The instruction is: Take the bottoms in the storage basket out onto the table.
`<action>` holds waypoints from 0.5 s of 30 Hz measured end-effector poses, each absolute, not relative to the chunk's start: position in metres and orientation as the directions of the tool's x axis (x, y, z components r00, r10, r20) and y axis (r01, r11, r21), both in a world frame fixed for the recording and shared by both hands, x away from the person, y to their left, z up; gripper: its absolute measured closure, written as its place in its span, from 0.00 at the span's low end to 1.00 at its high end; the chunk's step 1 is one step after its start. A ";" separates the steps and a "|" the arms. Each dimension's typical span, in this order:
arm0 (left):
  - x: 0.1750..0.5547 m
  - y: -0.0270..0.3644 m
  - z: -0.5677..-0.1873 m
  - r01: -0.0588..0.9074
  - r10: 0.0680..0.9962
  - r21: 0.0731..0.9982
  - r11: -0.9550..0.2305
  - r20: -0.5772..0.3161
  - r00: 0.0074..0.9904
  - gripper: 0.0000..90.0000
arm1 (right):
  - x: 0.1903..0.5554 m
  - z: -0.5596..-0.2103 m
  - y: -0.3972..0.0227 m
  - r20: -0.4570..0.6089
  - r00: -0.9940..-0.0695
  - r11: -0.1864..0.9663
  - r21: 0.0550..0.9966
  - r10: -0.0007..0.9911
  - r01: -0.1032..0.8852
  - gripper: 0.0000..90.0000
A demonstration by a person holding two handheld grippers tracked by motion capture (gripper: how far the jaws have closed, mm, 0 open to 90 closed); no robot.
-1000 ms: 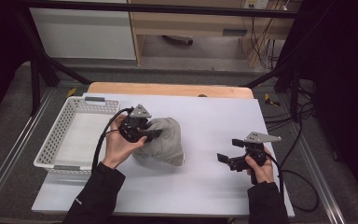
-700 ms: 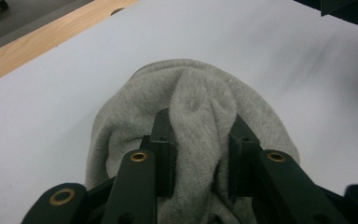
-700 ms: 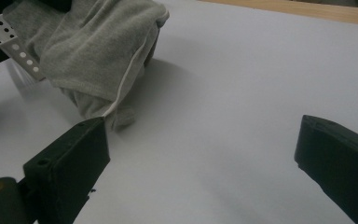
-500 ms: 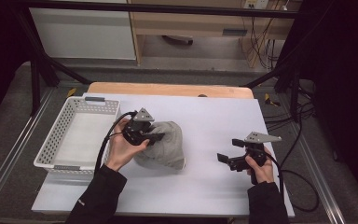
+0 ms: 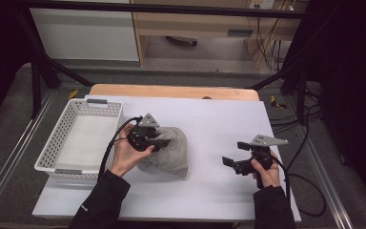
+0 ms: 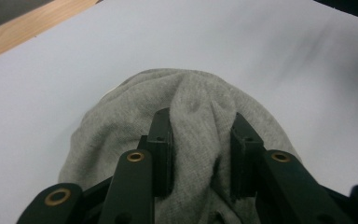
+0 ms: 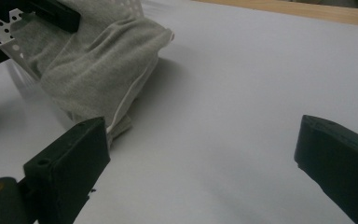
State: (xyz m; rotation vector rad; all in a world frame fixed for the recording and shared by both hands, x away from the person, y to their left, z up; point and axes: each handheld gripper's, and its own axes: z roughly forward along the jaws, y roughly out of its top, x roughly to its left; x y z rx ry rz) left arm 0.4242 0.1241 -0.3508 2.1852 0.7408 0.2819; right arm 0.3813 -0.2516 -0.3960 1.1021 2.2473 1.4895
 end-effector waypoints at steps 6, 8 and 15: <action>0.424 0.125 -0.354 0.415 0.591 0.745 -0.522 -0.035 0.806 0.71 | 0.381 -0.396 -0.251 0.208 -0.691 0.202 0.863 0.693 0.463 0.04; 0.424 0.126 -0.354 0.414 0.590 0.743 -0.526 -0.032 0.807 0.70 | 0.381 -0.396 -0.251 0.207 -0.691 0.203 0.863 0.692 0.462 0.04; 0.423 0.127 -0.355 0.412 0.590 0.738 -0.534 -0.024 0.807 0.64 | 0.381 -0.396 -0.251 0.208 -0.691 0.203 0.863 0.693 0.463 0.04</action>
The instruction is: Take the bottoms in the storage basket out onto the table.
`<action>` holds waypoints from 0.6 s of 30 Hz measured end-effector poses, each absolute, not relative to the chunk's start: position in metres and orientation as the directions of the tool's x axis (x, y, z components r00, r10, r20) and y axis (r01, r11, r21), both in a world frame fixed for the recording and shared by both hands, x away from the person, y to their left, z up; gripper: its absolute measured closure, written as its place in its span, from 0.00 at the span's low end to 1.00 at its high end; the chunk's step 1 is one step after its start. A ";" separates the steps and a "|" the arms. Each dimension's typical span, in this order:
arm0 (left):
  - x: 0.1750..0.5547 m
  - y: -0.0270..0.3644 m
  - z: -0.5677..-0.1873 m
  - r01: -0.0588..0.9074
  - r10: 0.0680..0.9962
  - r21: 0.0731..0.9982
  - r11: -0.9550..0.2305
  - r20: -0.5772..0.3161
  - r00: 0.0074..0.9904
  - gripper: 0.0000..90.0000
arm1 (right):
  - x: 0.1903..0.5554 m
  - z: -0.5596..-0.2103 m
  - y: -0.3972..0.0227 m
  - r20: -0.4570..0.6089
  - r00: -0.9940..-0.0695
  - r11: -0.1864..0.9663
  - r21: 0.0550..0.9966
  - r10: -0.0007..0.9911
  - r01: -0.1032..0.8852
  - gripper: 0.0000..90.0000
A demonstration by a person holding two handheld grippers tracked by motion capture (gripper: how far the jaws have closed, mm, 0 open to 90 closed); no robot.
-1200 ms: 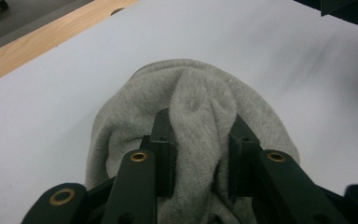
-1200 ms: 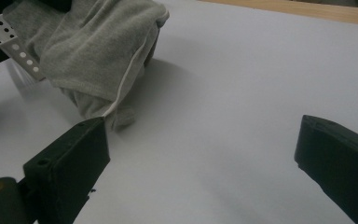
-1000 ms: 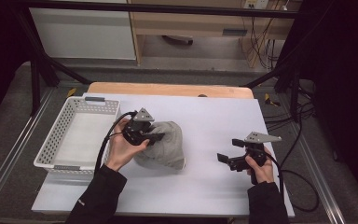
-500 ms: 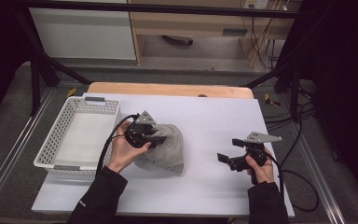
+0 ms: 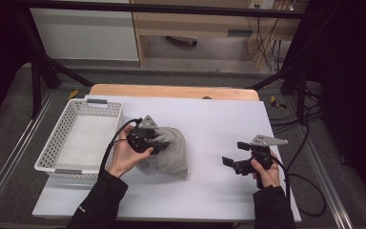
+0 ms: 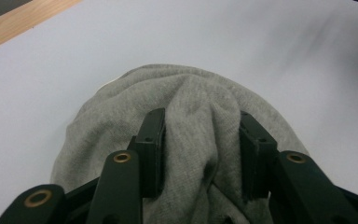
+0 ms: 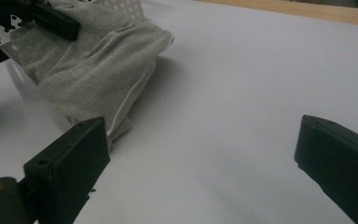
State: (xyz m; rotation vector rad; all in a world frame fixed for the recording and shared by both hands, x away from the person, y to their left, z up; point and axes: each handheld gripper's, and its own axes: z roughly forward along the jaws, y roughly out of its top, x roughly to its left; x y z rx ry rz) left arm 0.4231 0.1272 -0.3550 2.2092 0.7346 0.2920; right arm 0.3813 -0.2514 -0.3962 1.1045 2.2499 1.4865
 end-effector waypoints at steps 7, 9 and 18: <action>0.421 0.129 -0.356 0.400 0.587 0.741 -0.539 -0.010 0.809 0.55 | 0.381 -0.396 -0.251 0.208 -0.691 0.202 0.864 0.692 0.462 0.04; 0.421 0.130 -0.356 0.400 0.587 0.741 -0.540 -0.009 0.809 0.52 | 0.381 -0.396 -0.251 0.208 -0.691 0.202 0.863 0.693 0.463 0.04; 0.418 0.132 -0.354 0.397 0.580 0.742 -0.540 -0.013 0.814 0.35 | 0.381 -0.396 -0.251 0.208 -0.691 0.202 0.864 0.692 0.462 0.04</action>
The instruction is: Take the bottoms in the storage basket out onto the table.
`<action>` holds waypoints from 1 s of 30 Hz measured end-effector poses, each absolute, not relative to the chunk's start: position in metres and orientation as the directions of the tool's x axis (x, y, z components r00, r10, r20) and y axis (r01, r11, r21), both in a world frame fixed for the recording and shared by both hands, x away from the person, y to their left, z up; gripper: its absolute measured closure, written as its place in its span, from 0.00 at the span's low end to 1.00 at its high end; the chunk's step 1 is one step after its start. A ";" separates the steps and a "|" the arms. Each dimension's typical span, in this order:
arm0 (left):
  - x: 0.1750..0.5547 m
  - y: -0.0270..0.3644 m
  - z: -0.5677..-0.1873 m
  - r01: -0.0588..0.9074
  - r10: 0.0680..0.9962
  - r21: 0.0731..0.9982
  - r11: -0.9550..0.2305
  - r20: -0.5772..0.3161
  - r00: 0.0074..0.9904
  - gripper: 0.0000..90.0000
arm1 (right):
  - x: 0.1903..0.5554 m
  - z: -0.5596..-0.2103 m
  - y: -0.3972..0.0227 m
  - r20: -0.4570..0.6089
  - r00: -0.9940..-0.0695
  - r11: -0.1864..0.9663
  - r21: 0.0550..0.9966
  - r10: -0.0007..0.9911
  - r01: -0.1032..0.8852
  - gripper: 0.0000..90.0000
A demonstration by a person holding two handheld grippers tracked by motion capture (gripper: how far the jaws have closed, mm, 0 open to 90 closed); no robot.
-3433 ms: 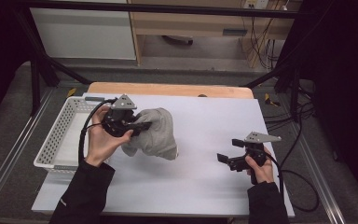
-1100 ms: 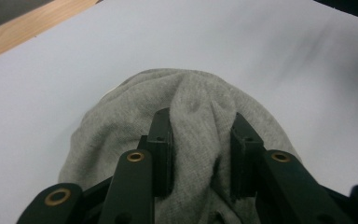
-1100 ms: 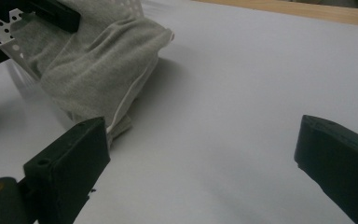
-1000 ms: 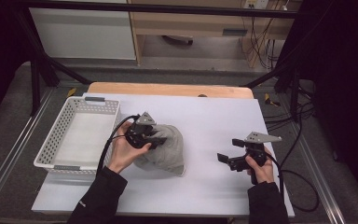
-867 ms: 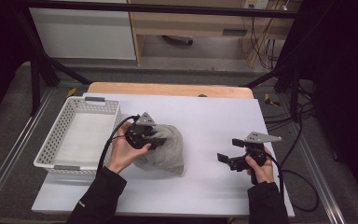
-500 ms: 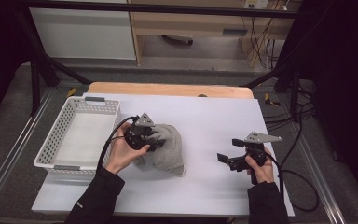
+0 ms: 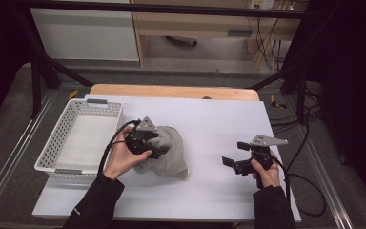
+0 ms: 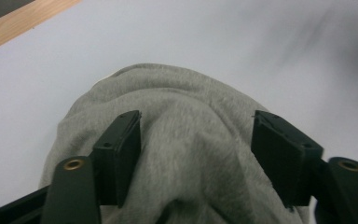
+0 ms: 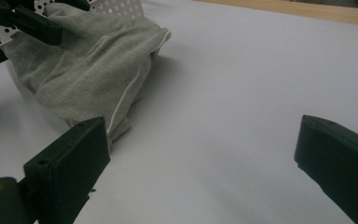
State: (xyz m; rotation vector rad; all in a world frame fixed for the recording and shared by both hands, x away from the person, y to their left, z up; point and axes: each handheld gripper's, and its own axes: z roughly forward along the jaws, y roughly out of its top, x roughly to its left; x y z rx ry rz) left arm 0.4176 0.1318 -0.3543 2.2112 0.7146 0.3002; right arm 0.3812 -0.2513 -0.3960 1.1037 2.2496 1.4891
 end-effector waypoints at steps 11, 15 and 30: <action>0.411 0.140 -0.347 0.393 0.586 0.758 -0.520 -0.018 0.810 0.16 | 0.381 -0.396 -0.251 0.209 -0.691 0.201 0.863 0.692 0.463 0.04; 0.408 0.145 -0.344 0.388 0.589 0.759 -0.523 -0.007 0.808 0.10 | 0.381 -0.396 -0.251 0.209 -0.690 0.201 0.863 0.692 0.463 0.04; 0.395 0.164 -0.333 0.367 0.593 0.768 -0.524 0.021 0.805 0.04 | 0.381 -0.396 -0.251 0.210 -0.690 0.200 0.863 0.693 0.463 0.04</action>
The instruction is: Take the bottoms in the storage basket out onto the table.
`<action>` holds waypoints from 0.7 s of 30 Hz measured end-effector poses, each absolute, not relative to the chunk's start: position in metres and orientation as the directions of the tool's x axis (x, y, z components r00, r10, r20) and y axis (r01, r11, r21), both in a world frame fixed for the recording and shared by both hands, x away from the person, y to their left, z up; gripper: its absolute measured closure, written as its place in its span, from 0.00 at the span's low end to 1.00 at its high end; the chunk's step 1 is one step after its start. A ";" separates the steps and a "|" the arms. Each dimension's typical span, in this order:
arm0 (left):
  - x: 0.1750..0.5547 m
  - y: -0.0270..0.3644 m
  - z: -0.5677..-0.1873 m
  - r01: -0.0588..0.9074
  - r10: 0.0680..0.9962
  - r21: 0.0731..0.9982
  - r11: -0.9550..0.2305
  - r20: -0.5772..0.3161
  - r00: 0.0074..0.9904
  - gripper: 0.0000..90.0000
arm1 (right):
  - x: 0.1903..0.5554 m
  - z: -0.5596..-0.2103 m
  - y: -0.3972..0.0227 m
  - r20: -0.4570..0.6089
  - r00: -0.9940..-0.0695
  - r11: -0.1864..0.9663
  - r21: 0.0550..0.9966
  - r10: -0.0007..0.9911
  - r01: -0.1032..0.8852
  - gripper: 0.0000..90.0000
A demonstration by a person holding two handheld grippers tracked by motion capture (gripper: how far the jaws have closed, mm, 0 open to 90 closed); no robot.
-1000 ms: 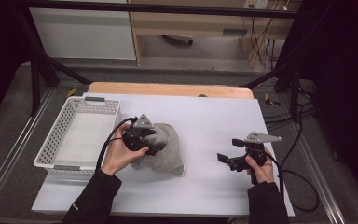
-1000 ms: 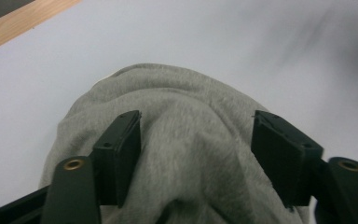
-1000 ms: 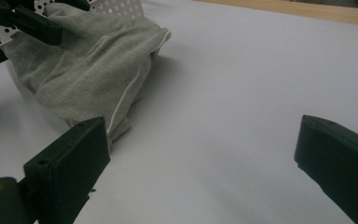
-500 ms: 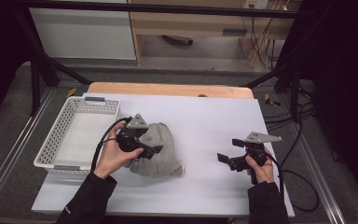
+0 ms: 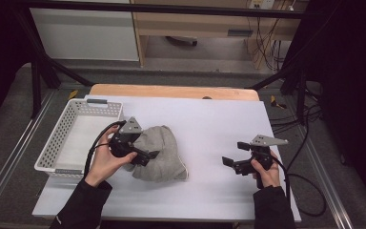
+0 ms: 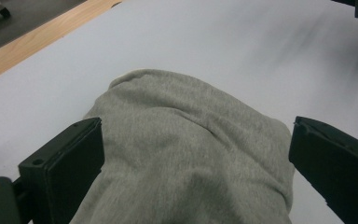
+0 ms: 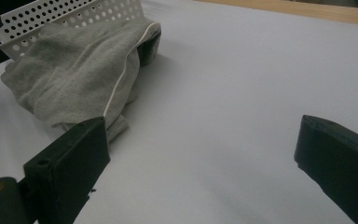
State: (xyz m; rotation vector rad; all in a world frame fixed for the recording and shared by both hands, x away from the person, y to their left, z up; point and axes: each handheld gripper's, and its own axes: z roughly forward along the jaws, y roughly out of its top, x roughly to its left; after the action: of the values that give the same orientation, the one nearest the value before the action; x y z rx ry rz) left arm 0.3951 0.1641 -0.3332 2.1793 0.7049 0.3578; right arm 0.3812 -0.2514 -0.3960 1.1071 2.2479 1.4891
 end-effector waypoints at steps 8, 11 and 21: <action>0.391 0.177 -0.333 0.370 0.602 0.777 -0.509 0.014 0.798 0.03 | 0.381 -0.396 -0.252 0.208 -0.689 0.200 0.864 0.694 0.462 0.04; 0.390 0.182 -0.334 0.374 0.604 0.775 -0.509 0.012 0.797 0.03 | 0.381 -0.396 -0.251 0.209 -0.689 0.200 0.864 0.694 0.463 0.04; 0.386 0.203 -0.339 0.389 0.617 0.779 -0.492 -0.002 0.787 0.03 | 0.381 -0.396 -0.251 0.209 -0.689 0.201 0.862 0.694 0.465 0.04</action>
State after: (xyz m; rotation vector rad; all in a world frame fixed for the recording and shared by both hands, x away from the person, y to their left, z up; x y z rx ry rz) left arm 0.3859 0.2034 -0.3391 2.1478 0.7433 0.3526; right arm 0.3812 -0.2514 -0.3961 1.1088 2.2495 1.4855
